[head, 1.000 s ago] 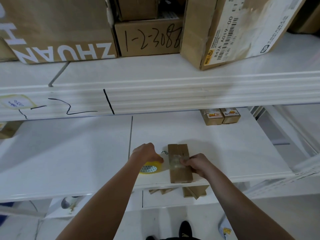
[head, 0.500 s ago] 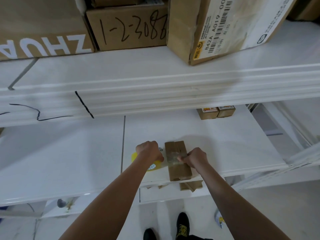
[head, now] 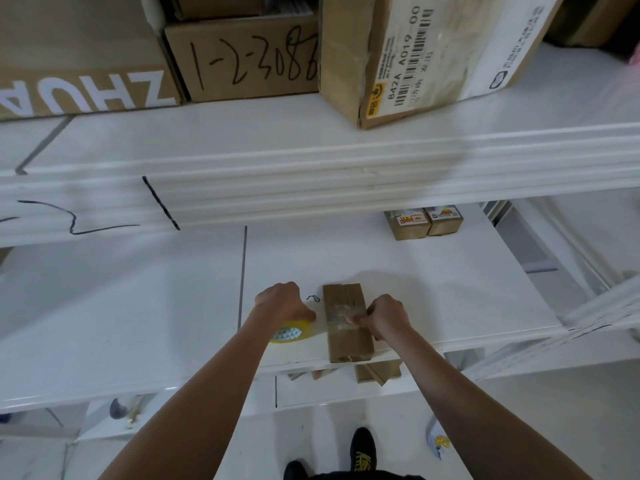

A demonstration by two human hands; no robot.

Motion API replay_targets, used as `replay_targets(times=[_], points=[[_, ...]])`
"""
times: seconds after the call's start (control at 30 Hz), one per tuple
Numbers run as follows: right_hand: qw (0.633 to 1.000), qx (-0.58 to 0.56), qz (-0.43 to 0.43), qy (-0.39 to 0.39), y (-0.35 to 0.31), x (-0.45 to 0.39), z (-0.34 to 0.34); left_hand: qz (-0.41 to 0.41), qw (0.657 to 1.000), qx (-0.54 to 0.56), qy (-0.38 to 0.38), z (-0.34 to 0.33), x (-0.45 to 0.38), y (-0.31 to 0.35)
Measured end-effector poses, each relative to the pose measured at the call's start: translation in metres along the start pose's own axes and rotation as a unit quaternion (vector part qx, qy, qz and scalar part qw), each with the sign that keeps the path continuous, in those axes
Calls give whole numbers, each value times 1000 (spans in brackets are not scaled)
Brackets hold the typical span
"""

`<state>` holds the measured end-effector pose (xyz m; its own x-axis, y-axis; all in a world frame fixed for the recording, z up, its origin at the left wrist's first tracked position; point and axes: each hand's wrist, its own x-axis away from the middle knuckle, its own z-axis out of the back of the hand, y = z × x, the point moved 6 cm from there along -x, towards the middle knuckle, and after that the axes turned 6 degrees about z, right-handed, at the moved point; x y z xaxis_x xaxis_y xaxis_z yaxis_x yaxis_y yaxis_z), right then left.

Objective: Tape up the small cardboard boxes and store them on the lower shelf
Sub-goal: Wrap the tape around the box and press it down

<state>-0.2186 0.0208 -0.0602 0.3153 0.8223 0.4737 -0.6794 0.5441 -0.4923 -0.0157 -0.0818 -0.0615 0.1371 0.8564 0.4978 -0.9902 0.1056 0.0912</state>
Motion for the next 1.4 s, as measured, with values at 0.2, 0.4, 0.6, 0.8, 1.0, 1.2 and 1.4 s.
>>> replay_targets(times=[0.2, 0.4, 0.6, 0.8, 1.0, 1.2, 1.4], points=[[1000, -9, 22, -13, -1, 0, -2, -7, 1000, 30, -7, 1, -2, -12], [989, 57, 24, 132, 21, 2, 40, -5, 999, 36, -9, 1, -5, -16], [992, 96, -31, 82, 47, 4, 37, -3, 999, 45, -1, 0, -3, -15], [995, 41, -39, 87, 57, 0, 24, -3, 999, 38, 14, 0, -3, -15], [980, -51, 36, 191, 22, 3, 32, -1, 999, 22, 29, -1, 0, -13], [946, -171, 172, 215, -53, 21, 4, 3, 999, 28, 30, 1, 3, -14], [925, -276, 160, 205, -56, 30, -30, 7, 998, 49, 28, 1, 6, -15]])
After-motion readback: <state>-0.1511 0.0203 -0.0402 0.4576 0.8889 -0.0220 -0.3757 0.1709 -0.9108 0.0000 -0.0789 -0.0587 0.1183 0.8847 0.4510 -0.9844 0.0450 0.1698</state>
